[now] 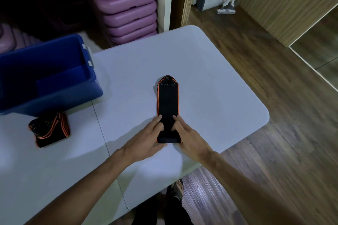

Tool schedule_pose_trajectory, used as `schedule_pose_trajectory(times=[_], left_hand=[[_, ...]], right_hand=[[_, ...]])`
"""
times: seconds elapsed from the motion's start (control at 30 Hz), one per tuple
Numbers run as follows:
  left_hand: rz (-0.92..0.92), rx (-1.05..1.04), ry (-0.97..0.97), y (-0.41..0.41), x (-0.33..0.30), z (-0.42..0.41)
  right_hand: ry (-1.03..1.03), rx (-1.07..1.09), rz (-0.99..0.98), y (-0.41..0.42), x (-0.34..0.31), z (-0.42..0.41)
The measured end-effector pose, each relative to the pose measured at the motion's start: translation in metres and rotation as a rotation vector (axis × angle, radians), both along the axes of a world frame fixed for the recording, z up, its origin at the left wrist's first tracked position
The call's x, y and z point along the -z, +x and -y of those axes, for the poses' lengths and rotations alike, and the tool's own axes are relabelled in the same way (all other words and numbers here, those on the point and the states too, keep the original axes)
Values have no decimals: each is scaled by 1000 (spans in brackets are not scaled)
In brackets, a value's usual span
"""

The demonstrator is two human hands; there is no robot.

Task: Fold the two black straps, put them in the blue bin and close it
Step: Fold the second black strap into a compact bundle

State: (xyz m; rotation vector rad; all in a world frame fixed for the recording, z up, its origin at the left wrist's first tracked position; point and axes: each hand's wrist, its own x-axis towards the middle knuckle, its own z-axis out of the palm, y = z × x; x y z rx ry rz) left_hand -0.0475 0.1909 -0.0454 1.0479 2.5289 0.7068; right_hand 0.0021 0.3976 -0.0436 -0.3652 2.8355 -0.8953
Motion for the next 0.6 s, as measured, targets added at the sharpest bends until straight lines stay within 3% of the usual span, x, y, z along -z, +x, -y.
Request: schedule_pose_trajectory(times=[0.17, 0.33, 0.4, 0.6], left_hand=[[66, -6, 1, -2, -14, 2], [56, -69, -1, 1, -12, 0], [-20, -62, 71, -1, -10, -1], [190, -226, 196, -26, -25, -7]], right_hand=[[-39, -68, 139, 1, -4, -12], [73, -110, -18, 4, 4, -15], [-11, -58, 42, 1, 1, -15], [-411, 299, 256, -16, -18, -16]])
